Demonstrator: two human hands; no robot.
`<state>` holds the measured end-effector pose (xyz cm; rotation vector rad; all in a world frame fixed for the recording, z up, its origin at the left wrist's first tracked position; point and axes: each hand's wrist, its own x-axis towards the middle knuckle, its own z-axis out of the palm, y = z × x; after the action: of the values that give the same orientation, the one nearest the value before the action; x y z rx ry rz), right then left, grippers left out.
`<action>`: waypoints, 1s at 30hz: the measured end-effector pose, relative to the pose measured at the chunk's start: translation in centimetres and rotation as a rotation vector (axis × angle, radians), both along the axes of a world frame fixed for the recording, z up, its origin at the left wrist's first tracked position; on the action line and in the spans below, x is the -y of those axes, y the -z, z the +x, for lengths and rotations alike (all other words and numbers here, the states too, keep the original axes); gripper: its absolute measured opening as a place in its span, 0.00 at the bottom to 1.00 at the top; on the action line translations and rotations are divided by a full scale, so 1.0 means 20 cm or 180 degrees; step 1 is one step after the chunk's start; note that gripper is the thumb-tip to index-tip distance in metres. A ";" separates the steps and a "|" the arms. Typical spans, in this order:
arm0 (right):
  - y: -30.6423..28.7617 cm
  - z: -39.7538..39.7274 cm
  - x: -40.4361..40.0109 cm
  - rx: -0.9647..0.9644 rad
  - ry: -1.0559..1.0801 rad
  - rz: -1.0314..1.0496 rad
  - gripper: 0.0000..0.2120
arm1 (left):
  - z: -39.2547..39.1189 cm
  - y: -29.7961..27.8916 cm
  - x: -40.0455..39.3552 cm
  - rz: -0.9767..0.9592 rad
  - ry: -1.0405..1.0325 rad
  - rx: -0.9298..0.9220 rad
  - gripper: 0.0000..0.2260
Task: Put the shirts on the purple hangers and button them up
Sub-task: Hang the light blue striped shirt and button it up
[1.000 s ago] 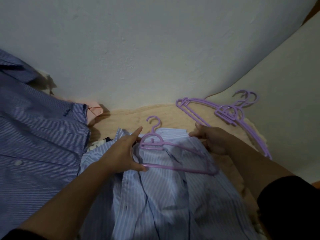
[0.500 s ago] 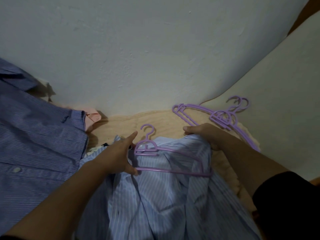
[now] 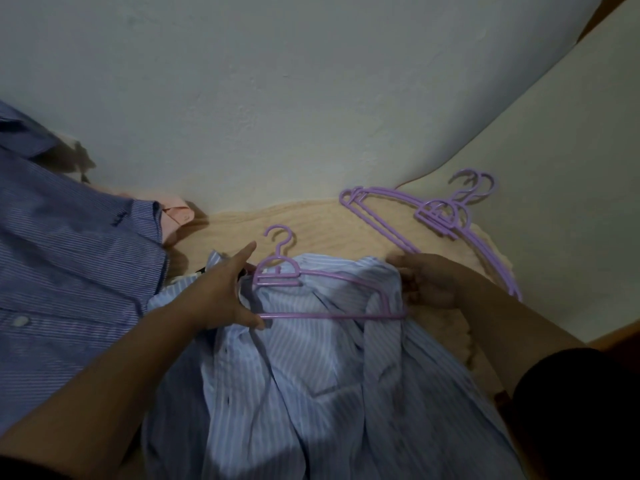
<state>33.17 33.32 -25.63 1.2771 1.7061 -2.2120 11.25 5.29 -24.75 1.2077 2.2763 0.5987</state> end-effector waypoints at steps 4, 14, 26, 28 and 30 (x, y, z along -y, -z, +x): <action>0.00 0.02 0.02 -0.0180 0.0230 -0.0054 0.04 | 0.02 0.01 -0.01 0.0053 -0.0044 -0.0022 0.64; 0.00 -0.06 0.05 -0.0546 0.0900 -0.0339 0.10 | 0.05 0.01 0.01 0.0122 -0.0082 0.0039 0.64; -0.10 -0.07 0.00 0.0254 -0.0064 0.2535 0.37 | 0.02 0.01 -0.07 -0.0504 -0.0346 -0.0690 0.67; -0.15 -0.10 0.04 0.0378 -0.0191 0.2683 0.40 | 0.03 0.02 -0.07 -0.0569 -0.0397 -0.0866 0.67; -0.23 -0.12 0.08 0.0565 -0.0409 0.2744 0.41 | 0.05 0.04 -0.08 -0.0621 -0.0476 -0.0891 0.67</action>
<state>30.72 31.63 -20.99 1.3527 2.6732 -1.2339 12.20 6.82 -25.45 1.0893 2.6061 0.2625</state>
